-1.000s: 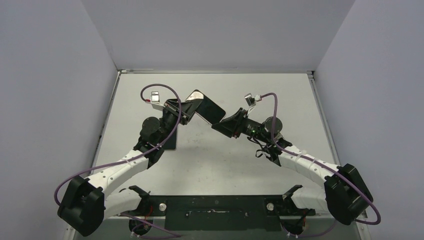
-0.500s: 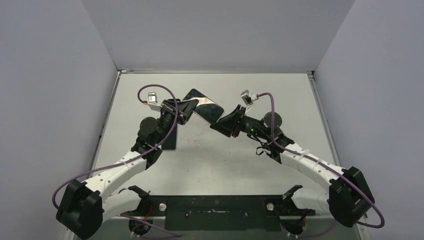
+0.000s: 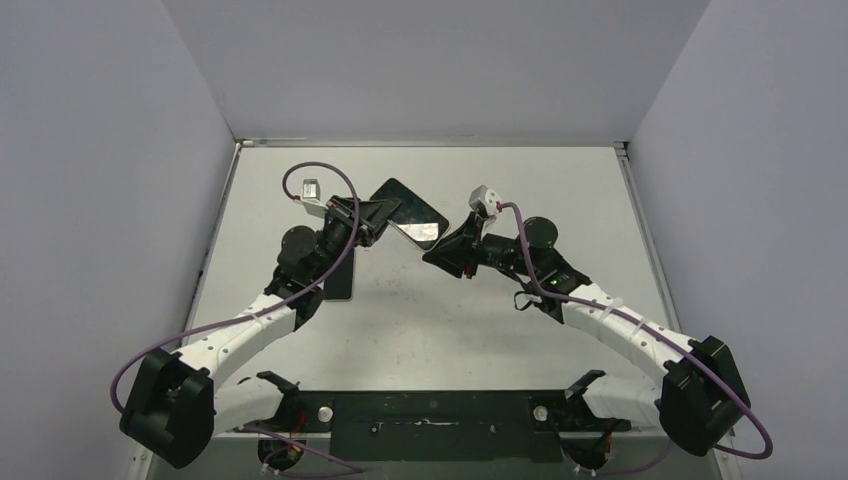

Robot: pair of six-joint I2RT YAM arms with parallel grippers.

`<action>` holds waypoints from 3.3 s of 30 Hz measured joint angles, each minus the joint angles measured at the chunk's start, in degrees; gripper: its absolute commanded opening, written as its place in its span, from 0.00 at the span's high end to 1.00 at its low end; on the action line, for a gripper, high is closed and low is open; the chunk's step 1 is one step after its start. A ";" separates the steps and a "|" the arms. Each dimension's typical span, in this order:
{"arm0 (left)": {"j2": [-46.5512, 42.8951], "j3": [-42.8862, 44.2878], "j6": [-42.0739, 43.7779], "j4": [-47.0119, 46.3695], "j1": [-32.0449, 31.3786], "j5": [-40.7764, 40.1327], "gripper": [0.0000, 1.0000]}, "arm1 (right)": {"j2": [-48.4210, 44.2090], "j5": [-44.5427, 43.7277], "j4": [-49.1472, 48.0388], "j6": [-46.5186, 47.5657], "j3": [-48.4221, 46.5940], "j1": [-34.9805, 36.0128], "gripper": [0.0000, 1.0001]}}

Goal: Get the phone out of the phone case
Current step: Remove the phone case from the phone.

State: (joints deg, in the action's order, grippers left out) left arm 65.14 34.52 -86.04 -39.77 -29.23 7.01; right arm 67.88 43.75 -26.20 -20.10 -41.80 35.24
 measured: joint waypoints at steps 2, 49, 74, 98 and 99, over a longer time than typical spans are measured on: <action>0.28 0.00 0.35 -0.13 0.44 1.49 1.00 | 0.00 0.17 0.17 1.53 0.35 0.00 0.87; 1.40 12.52 31.98 9.07 8.31 46.84 1.00 | -0.20 15.96 29.29 21.31 -9.81 0.55 0.53; 4.24 15.13 31.17 8.28 7.52 52.22 1.00 | 0.28 17.79 39.08 36.89 -13.53 2.75 1.00; 4.61 16.37 38.03 13.92 6.16 50.88 1.00 | -2.32 12.41 41.05 41.24 -10.78 2.54 0.44; 4.57 16.39 38.86 14.21 6.21 50.56 1.00 | -2.97 13.11 39.93 39.65 -10.19 2.40 0.44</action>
State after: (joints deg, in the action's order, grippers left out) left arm 69.71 50.92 -47.18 -25.56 -23.03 57.56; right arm 64.90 56.86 13.74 19.55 -51.99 37.65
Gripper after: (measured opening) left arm 0.133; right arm 0.548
